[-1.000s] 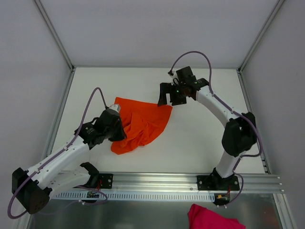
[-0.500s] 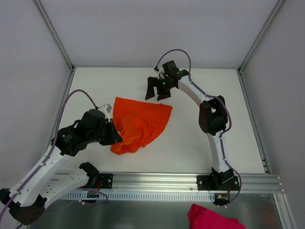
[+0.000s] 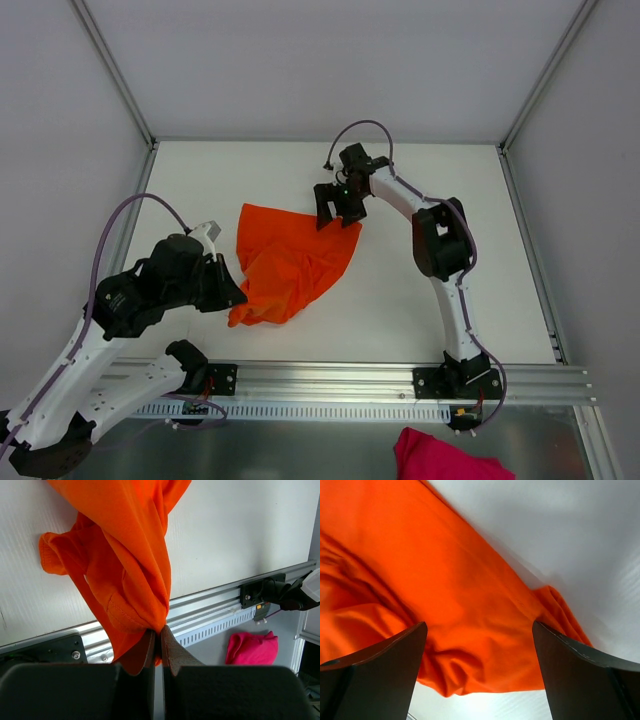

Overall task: Fold and stack the t-shirts
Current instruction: Flatten out the tshirt

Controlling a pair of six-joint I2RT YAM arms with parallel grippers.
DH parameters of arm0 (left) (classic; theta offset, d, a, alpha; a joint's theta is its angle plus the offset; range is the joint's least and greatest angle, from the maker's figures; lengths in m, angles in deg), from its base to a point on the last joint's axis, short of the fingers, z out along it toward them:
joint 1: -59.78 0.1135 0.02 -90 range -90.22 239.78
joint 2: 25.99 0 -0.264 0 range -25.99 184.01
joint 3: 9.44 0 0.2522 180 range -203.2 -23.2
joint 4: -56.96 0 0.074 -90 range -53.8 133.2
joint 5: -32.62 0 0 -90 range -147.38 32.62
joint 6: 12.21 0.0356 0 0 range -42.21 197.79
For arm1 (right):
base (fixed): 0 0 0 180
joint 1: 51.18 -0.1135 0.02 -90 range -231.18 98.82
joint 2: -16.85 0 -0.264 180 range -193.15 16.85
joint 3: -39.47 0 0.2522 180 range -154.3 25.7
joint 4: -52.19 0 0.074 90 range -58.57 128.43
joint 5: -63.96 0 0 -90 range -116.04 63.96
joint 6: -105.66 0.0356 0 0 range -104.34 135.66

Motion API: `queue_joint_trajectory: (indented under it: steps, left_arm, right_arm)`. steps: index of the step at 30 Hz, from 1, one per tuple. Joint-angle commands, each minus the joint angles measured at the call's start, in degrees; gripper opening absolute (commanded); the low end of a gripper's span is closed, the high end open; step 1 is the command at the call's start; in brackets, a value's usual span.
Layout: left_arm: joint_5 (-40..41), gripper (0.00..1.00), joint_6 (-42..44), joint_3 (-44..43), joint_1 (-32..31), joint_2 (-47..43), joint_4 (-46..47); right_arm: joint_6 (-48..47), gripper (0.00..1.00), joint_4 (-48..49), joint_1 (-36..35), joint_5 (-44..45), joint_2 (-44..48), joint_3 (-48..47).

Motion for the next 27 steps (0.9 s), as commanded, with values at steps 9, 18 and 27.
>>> queue_joint_trajectory:
  steps: [9, 18, 27]
  left_arm:
    - [0.38, 0.0, 0.43, -2.09, 0.06, -1.07, -2.02]
    - [2.31, 0.0, 1.13, -2.52, 0.06, -0.46, -2.37]
    - [4.25, 0.0, 1.66, -4.63, 0.14, -0.28, -3.95]
  right_arm:
    - [-5.47, 0.92, -0.19, 0.19, 19.12, 9.65, 11.37]
    - [-6.79, 0.92, 2.81, 0.37, 29.74, 14.66, 13.84]
    - [-8.2, 0.92, 2.1, 0.72, 30.38, 15.46, 17.8]
